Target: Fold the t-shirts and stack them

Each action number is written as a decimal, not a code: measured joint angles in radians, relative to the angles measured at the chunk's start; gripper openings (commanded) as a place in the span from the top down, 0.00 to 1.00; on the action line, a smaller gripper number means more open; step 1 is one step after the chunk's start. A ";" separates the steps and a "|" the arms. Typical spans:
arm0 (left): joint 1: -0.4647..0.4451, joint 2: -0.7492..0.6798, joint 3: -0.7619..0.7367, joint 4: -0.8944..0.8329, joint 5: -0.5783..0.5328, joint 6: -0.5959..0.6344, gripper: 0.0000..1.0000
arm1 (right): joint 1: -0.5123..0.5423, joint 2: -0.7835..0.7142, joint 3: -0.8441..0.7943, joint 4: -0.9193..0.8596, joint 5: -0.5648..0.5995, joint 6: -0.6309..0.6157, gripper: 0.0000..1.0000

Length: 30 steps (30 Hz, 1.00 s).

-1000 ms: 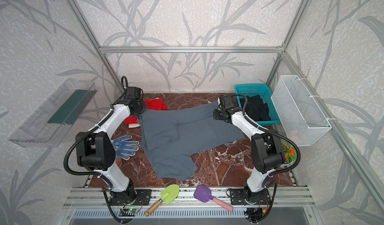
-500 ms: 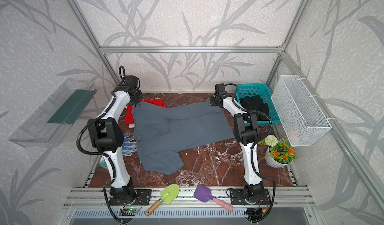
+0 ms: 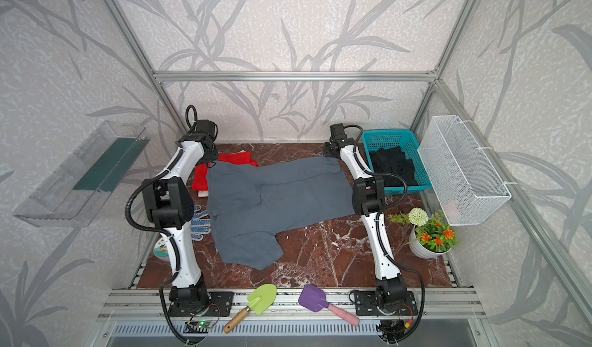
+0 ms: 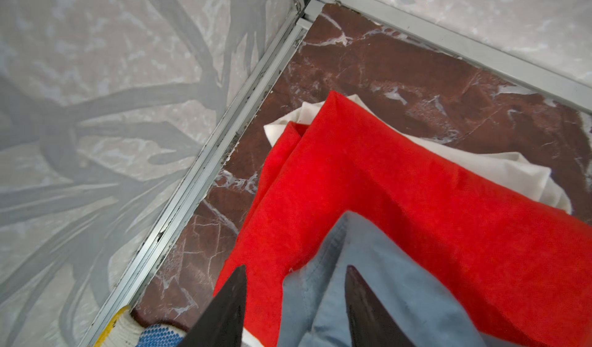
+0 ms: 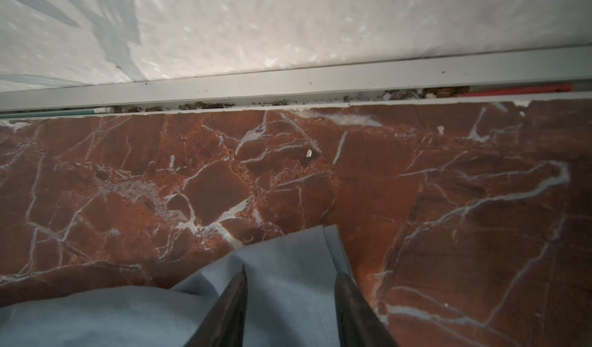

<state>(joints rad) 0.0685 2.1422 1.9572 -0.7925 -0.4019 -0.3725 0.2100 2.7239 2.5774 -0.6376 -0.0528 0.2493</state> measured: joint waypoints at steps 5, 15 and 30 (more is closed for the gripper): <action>0.001 -0.105 -0.127 0.026 0.083 -0.007 0.50 | -0.006 0.000 0.000 -0.013 -0.001 0.001 0.59; -0.054 -0.361 -0.492 0.097 0.294 -0.082 0.50 | -0.013 0.059 0.047 -0.031 -0.016 0.000 0.67; -0.192 -0.407 -0.858 0.166 0.404 -0.215 0.50 | -0.023 0.066 0.056 -0.035 -0.041 0.003 1.00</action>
<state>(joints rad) -0.1234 1.7351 1.0992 -0.6262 0.0025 -0.5877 0.1871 2.7895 2.6339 -0.6731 -0.0940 0.2527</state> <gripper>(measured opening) 0.496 0.044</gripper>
